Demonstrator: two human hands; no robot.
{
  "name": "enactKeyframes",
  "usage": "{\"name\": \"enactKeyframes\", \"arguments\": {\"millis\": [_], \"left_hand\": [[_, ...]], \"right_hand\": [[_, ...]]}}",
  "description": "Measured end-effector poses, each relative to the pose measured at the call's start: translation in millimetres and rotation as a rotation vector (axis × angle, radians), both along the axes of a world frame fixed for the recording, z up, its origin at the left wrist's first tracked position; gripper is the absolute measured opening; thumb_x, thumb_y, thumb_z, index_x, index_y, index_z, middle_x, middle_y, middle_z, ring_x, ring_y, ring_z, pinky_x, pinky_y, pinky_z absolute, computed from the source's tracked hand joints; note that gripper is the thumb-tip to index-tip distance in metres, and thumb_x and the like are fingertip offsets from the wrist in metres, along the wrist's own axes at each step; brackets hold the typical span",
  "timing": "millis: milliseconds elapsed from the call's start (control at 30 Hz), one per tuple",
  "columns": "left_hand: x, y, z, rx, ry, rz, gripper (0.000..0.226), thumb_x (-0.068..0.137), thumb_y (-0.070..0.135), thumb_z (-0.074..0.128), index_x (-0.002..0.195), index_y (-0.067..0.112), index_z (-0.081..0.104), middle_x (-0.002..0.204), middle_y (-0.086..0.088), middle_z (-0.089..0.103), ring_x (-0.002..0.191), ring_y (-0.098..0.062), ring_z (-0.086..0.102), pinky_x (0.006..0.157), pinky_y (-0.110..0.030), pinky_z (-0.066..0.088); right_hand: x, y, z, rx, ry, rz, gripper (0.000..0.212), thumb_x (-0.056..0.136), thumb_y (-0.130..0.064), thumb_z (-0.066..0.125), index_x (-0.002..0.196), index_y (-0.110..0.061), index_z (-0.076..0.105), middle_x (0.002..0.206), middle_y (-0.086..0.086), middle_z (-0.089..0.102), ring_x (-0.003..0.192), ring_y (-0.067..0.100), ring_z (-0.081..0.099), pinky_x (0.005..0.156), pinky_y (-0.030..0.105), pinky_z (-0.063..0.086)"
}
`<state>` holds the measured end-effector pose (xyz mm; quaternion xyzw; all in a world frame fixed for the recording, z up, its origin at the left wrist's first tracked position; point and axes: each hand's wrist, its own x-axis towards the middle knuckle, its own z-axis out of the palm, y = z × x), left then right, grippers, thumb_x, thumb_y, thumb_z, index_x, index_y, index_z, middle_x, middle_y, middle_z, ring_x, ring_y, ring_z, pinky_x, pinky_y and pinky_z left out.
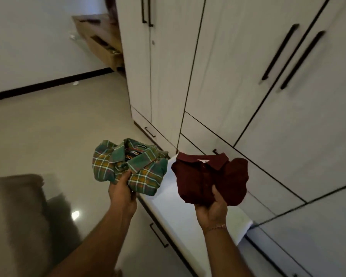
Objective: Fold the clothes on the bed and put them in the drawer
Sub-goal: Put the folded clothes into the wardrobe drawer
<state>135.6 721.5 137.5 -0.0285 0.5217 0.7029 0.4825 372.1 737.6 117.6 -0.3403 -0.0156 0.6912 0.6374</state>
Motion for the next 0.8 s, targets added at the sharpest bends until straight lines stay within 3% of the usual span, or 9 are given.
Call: {"name": "enactKeyframes", "arguments": {"millis": [267, 433, 633, 800], "left_hand": [[-20.2, 99.5, -43.0, -0.063, -0.049, -0.301, 0.044, 0.095, 0.011, 0.070, 0.137, 0.021, 0.061, 0.122, -0.004, 0.075, 0.109, -0.030, 0.071, 0.079, -0.044, 0.061], [-16.9, 144.4, -88.8, -0.132, -0.077, -0.390, 0.044, 0.097, 0.008, 0.067, 0.138, 0.024, 0.060, 0.125, -0.006, 0.073, 0.113, -0.034, 0.069, 0.091, -0.052, 0.058], [-10.7, 219.9, -206.5, -0.151, -0.013, -0.541, 0.048, 0.097, 0.010, 0.066, 0.143, 0.023, 0.058, 0.132, -0.010, 0.070, 0.117, -0.039, 0.068, 0.094, -0.062, 0.055], [12.7, 261.6, -322.2, -0.154, -0.031, -0.691, 0.054, 0.094, 0.013, 0.069, 0.144, 0.028, 0.057, 0.135, -0.008, 0.068, 0.120, -0.040, 0.067, 0.099, -0.069, 0.050]], "right_hand": [[-53.9, 16.8, -35.1, -0.116, 0.050, -0.347, 0.039, 0.107, -0.019, 0.046, 0.143, -0.015, 0.061, 0.139, 0.012, 0.065, 0.127, 0.035, 0.063, 0.103, 0.058, 0.049], [-56.1, 32.9, -80.5, -0.220, 0.034, -0.498, 0.042, 0.106, -0.018, 0.049, 0.147, -0.021, 0.055, 0.143, 0.011, 0.063, 0.132, 0.034, 0.059, 0.105, 0.059, 0.046], [-47.5, 85.8, -189.4, -0.297, 0.014, -0.577, 0.046, 0.102, -0.021, 0.053, 0.148, -0.019, 0.055, 0.145, 0.011, 0.061, 0.133, 0.034, 0.059, 0.104, 0.059, 0.046], [-40.1, 123.8, -306.9, -0.302, 0.018, -0.630, 0.042, 0.108, -0.020, 0.044, 0.149, -0.020, 0.054, 0.143, 0.009, 0.063, 0.129, 0.033, 0.062, 0.100, 0.056, 0.052]]}}
